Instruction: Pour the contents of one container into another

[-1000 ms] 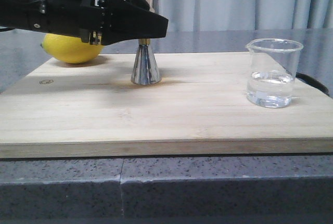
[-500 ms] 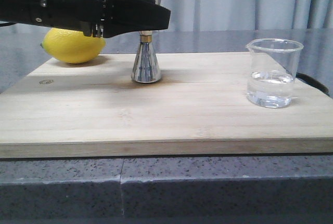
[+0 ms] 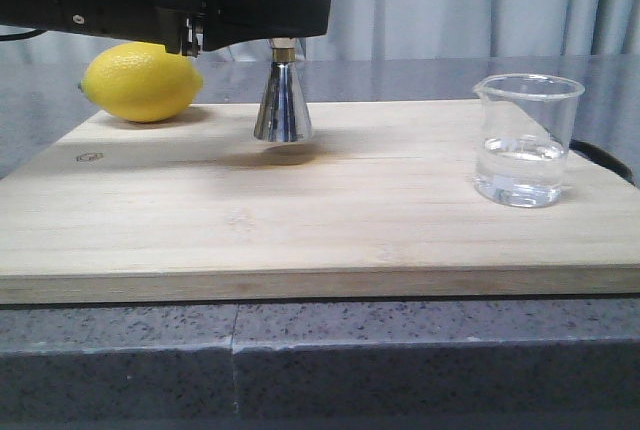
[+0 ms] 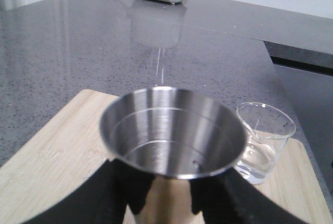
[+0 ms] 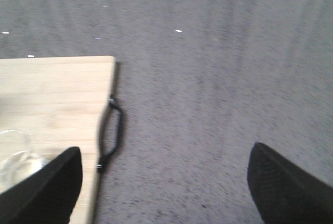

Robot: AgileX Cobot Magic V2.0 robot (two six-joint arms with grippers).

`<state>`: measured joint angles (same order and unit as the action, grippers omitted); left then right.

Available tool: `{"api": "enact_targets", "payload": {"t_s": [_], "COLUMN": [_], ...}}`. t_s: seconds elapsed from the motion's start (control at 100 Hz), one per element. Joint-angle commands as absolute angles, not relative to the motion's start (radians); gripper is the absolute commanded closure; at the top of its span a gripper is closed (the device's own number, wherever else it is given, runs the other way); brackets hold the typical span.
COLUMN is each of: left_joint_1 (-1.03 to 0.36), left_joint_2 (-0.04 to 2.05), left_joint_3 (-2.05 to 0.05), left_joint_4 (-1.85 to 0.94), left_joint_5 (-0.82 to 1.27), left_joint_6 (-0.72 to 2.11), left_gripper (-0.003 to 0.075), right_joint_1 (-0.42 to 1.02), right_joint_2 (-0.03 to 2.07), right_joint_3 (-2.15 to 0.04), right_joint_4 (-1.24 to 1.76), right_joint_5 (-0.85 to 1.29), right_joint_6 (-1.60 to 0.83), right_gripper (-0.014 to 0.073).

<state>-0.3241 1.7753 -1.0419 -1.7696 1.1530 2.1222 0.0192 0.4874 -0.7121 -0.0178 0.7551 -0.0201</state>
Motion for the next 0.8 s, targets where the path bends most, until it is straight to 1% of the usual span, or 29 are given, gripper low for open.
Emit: {"api": "enact_targets", "payload": {"t_s": [0.0,0.19,0.41,0.51,0.7,0.79], "left_joint_1": [-0.334,-0.334,-0.334,-0.334,-0.334,-0.334], "left_joint_2": [1.738,1.738,1.738,1.738,1.738,1.738], "left_joint_3": [-1.072,-1.072,-1.072,-1.072,-1.072,-1.072], "left_joint_4": [-1.85,-1.85,-1.85,-1.85,-1.85,-1.85], "left_joint_5": [1.261,1.261,1.26,1.26,1.259,1.259], "left_joint_6": [2.111,2.11,2.11,2.11,2.11,2.11], "left_gripper": [0.0482,0.0482,0.0482,0.0482,0.0482,0.0482], "right_joint_1": [0.014,0.014,0.03,0.097,0.305,0.345], "right_joint_2": [0.524,0.641,0.807,0.872,0.99,1.029], "right_joint_3": [-0.757,-0.835,-0.993,-1.055,-1.148,-1.164], "right_joint_4": [0.075,0.199,0.199,0.185,0.077,0.072], "right_joint_5": [0.652,0.68,0.812,0.868,0.957,0.967], "right_joint_6": [-0.127,-0.278,-0.295,-0.295,-0.295,-0.288], "right_gripper": [0.0028,0.0028,0.0028,0.0028,0.0028,0.0028]}}
